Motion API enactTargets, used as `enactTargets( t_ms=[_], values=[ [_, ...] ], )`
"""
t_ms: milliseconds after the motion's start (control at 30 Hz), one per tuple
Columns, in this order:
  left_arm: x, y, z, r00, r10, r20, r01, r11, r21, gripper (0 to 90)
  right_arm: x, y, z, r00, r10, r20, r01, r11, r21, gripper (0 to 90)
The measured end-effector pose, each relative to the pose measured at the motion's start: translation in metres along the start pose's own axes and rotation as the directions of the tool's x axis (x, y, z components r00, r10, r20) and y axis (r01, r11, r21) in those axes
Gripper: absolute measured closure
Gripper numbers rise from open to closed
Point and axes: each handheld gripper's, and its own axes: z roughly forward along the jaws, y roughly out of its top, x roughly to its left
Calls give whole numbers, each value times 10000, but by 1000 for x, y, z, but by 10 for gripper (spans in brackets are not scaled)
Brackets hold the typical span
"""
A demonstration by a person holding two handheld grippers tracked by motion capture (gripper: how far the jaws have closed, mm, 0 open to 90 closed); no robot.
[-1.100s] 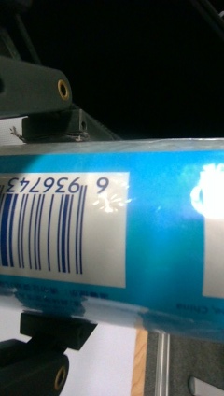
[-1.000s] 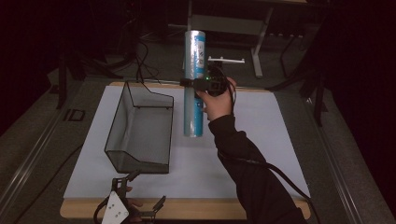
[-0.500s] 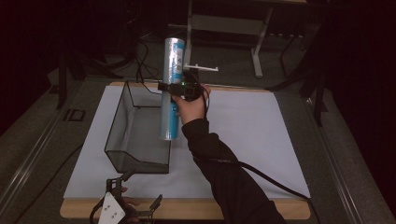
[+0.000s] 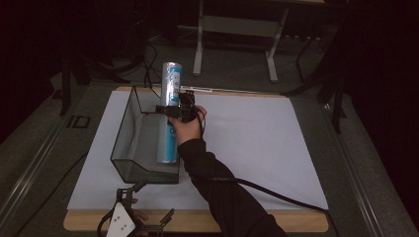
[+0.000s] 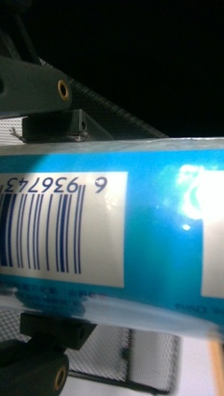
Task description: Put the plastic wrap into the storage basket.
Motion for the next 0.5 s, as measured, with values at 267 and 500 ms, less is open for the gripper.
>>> enactTargets(
  t_ms=[267,500],
  values=[
    [1,0,0,10000,-59,-8,59,10000,38,1,-11,-22,13,9994,196,283,-216,9973,703,317],
    [0,0,-1,10000,1,13,-1,10000,-6,1,-20,-33,22,9980,402,486,-455,9924,1140,317]
  ],
)
